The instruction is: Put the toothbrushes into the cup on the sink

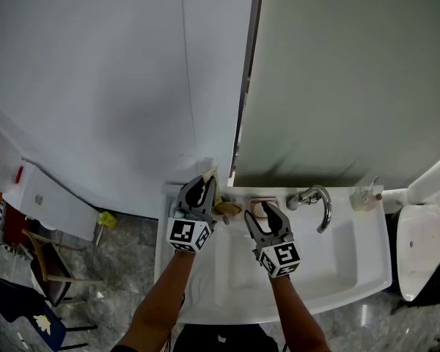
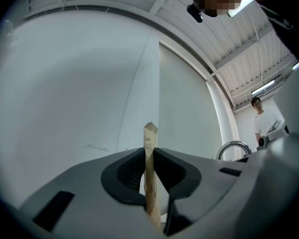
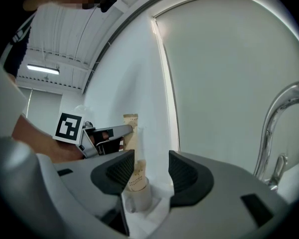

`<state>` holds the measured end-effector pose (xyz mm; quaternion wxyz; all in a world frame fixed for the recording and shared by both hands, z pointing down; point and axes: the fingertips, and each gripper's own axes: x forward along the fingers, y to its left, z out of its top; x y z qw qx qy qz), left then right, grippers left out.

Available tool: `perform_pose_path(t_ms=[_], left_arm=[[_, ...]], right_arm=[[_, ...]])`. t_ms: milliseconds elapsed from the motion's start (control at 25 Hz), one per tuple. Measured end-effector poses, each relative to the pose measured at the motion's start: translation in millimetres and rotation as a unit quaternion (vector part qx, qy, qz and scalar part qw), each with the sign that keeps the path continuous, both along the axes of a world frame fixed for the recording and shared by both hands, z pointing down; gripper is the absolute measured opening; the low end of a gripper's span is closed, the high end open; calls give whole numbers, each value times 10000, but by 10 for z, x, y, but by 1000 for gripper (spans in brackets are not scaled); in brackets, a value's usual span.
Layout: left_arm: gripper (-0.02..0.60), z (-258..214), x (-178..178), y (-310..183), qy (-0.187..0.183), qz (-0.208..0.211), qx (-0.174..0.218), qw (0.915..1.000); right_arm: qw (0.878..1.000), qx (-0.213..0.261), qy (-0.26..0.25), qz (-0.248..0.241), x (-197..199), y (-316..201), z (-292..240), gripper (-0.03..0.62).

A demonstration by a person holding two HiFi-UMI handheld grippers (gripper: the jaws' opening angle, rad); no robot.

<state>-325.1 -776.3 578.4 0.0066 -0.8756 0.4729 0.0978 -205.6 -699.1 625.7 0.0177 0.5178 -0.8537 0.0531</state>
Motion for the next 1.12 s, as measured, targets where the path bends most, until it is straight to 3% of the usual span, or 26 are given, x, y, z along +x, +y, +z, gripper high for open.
perform_pose_path(t_ms=[320,1120], left_arm=[[87,185,65,0,-250,132,-130,9995],[98,-98,-40,293,-240,62,-50,9997]], right_arm=[[10000,57,12,-33,-42,-4,-38,224],[9998,112,134,-78,-84,-166,-245,232]])
